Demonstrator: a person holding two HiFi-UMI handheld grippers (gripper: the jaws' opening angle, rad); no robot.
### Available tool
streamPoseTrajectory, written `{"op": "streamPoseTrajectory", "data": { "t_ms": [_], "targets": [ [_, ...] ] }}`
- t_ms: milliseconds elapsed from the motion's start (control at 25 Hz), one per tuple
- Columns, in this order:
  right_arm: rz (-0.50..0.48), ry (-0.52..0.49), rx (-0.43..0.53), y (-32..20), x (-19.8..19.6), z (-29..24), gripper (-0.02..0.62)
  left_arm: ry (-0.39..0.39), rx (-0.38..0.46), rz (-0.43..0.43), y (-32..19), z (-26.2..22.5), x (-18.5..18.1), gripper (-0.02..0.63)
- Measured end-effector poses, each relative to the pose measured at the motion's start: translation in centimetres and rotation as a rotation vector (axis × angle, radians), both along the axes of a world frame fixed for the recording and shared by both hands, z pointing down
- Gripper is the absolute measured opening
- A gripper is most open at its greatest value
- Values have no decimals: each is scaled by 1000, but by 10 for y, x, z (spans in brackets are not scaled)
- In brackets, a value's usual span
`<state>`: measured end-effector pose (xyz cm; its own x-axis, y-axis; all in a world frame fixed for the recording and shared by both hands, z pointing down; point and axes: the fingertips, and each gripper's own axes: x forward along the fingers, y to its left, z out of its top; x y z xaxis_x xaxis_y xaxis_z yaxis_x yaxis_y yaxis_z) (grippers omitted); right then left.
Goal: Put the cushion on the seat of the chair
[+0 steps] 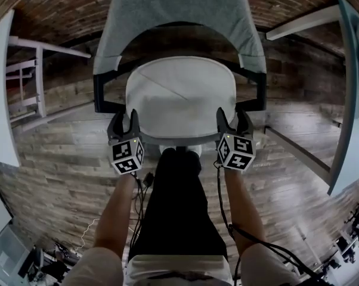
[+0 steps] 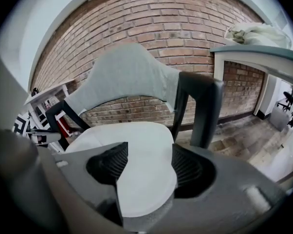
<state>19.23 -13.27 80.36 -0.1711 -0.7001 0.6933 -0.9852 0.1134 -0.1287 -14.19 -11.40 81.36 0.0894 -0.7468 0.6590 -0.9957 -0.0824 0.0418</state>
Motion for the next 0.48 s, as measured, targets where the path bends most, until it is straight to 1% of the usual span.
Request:
{"op": "streamPoseTrajectory", "data": {
  "t_ms": [160, 280, 360, 480],
  "targets": [
    [-16, -33, 32, 3, -14, -53, 278, 1, 35, 22, 2, -56, 2, 129],
    [-32, -53, 90, -7, -23, -108, 276, -6, 81, 51, -6, -109, 8, 129],
    [-43, -68, 133, -15, -29, -146, 275, -6, 114, 55, -13, -145, 11, 129],
    [-55, -89, 168, -15, -37, -197, 273, 2, 160, 59, -16, -198, 19, 129]
  ]
}}
